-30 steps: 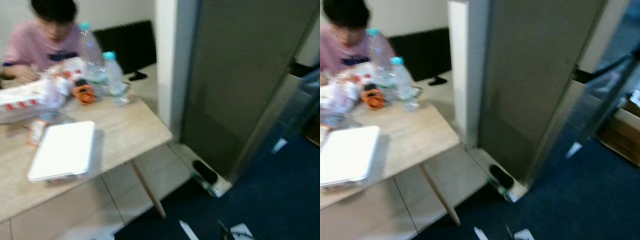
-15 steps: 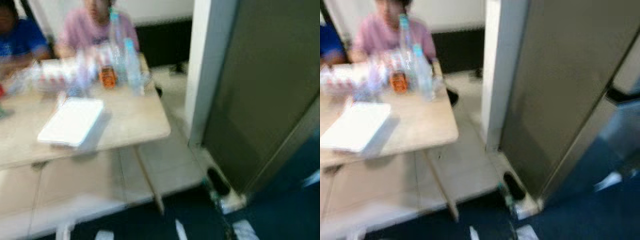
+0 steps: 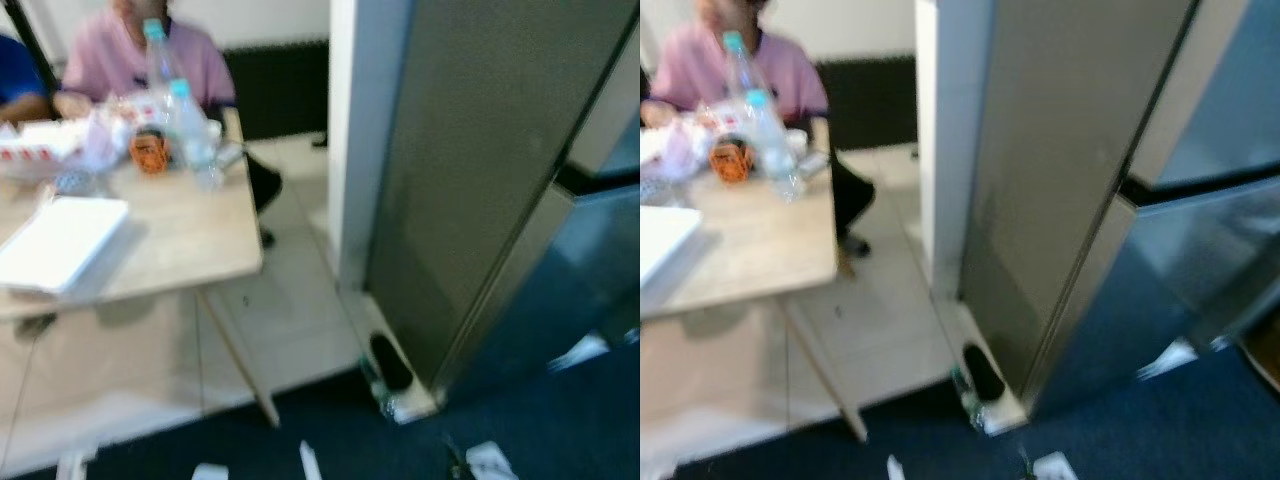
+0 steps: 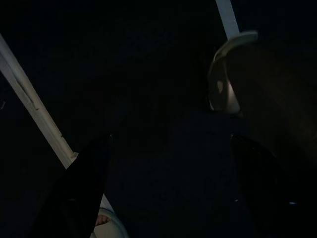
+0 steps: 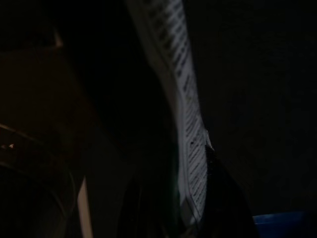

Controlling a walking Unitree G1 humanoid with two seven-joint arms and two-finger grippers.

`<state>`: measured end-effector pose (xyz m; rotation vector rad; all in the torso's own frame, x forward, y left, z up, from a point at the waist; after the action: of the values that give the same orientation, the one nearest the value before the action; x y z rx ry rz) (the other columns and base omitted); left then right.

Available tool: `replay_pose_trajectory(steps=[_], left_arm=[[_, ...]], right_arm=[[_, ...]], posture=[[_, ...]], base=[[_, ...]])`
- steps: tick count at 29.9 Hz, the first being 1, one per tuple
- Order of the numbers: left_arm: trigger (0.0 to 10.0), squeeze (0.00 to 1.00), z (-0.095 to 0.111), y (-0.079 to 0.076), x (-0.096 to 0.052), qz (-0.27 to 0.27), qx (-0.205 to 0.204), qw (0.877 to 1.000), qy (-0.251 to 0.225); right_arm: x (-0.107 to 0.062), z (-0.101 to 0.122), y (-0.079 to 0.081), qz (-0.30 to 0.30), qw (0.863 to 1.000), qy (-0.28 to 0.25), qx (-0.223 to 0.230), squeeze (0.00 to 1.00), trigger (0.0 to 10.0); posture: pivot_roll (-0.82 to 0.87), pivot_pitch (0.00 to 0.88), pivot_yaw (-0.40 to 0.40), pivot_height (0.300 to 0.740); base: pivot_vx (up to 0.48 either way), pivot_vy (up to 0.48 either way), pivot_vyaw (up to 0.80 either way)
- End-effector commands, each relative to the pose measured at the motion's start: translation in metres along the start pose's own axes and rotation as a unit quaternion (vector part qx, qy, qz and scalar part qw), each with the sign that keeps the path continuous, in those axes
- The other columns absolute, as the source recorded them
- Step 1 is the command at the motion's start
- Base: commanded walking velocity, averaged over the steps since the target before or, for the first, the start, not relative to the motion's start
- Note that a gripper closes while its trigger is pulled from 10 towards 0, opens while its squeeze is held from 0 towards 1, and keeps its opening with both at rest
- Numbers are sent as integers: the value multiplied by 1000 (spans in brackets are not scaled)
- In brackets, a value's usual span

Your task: Restocking fridge

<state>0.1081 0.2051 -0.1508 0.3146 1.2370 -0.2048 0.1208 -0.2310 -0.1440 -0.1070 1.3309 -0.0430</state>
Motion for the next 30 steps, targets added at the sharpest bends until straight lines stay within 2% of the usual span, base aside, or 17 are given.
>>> replay_pose_trajectory(steps=[1,23,30], left_arm=[[10000,0,-2,-12,1,-18,5,1000,2],[10000,0,-1,-8,1,-9,8,1000,0],[10000,0,0,-11,1,-17,9,1000,-3]], right_arm=[[-1,6,-4,-7,1000,-9,2,0,10000],[-1,6,-5,-12,1000,-8,3,0,10000],[-1,6,-5,-11,1000,-8,1,0,10000]], posture=[[-18,18,9,740],[-17,18,10,740],[-17,23,8,740]], base=[[0,-454,0],[0,-452,0],[0,0,0]])
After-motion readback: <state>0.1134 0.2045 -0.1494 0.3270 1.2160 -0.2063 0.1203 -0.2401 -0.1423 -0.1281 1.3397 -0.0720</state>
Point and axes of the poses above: a point about 5 cm out from each wrist's last joint towards the gripper, its own x axis pointing out of the wrist towards the gripper, its own z axis along the axis of the wrist's last joint, y = z × x, the point moved 4 cm from there along x, pointing out of the wrist towards the gripper, and after that the axes turned 15 degrees about x, right-handed, at the moved point
